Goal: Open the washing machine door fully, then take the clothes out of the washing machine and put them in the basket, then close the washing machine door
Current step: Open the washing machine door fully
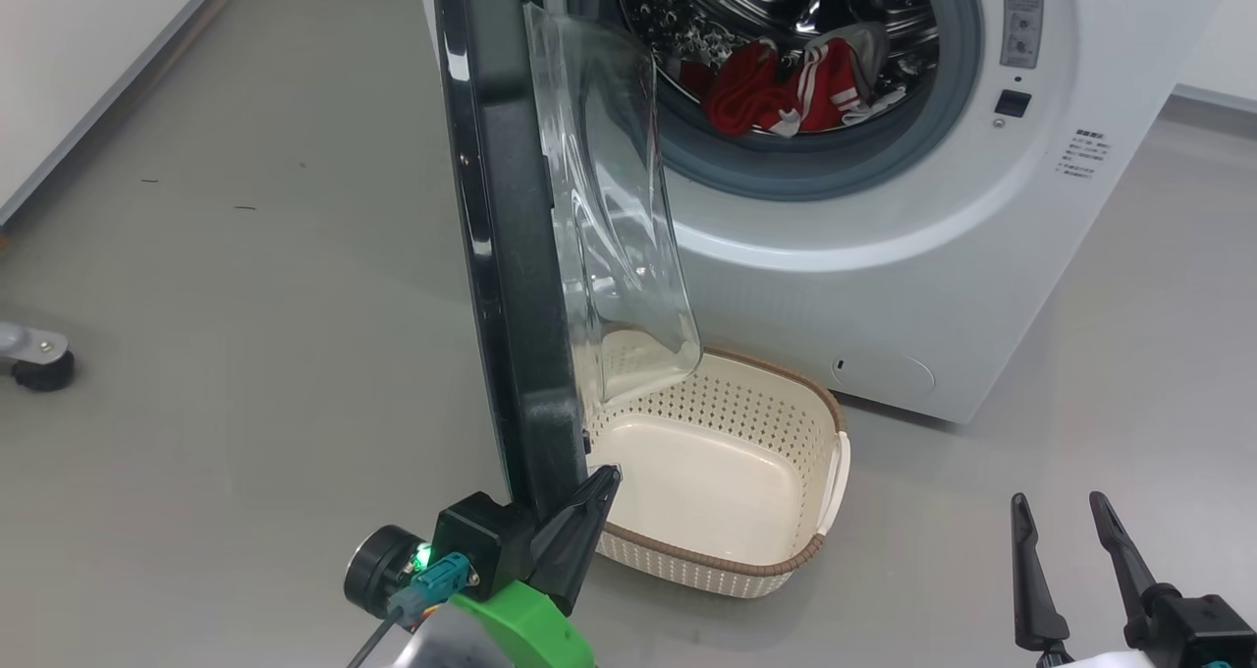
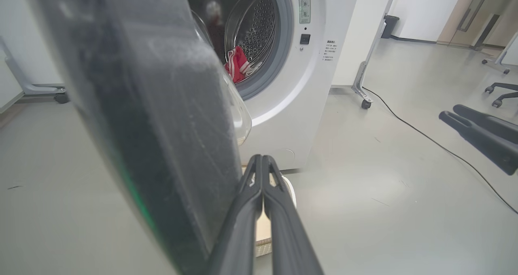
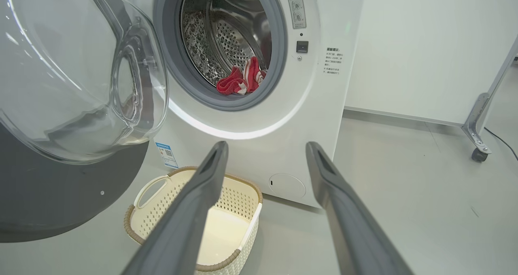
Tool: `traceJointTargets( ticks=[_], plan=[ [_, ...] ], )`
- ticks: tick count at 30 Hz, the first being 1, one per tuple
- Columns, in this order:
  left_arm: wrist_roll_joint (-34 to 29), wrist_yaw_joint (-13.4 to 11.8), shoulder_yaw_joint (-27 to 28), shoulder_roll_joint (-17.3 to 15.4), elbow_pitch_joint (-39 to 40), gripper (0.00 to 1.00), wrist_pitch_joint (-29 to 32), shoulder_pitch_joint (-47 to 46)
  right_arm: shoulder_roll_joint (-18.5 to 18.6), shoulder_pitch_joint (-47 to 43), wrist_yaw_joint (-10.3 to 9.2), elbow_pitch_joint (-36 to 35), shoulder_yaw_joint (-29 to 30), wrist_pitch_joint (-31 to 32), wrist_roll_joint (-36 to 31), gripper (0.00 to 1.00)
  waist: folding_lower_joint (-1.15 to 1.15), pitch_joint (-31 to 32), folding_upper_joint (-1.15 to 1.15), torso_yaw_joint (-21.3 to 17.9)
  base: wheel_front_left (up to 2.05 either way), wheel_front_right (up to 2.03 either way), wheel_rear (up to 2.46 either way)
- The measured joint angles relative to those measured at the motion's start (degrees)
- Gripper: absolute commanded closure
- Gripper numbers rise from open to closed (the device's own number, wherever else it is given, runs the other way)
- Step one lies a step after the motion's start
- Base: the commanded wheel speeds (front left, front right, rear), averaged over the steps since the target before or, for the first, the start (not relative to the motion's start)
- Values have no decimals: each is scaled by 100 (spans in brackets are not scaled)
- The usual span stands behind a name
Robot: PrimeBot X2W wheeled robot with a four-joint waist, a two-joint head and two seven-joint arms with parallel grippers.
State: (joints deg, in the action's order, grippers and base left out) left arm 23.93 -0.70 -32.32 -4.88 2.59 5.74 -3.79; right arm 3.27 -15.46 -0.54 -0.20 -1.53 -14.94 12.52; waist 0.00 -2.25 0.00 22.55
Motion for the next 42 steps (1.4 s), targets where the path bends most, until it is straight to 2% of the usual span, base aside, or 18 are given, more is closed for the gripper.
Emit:
traceJointTargets(
  ticks=[9, 19, 32, 42],
  plan=[
    [-46, -211, 261, -23, -53, 100, -78, 22, -12, 2, 47, -2, 85, 0, 0, 0, 0, -11, 0, 227, 0, 0, 0],
    [-57, -416, 751, -235, -131, 100, -187, 216, -45, 10, 108, 22, 94, 0, -57, 0, 0, 35, 0, 424, 0, 0, 0],
    [-123, -508, 1395, -369, -296, 100, -383, 291, -58, 30, 151, 44, 107, 0, -85, 0, 0, 30, 0, 421, 0, 0, 0],
    [-146, -555, 2079, -538, -556, 100, -599, 319, -71, 94, 201, 81, 75, 0, -115, 0, 0, -2, 0, 228, 0, 0, 0]
  ],
)
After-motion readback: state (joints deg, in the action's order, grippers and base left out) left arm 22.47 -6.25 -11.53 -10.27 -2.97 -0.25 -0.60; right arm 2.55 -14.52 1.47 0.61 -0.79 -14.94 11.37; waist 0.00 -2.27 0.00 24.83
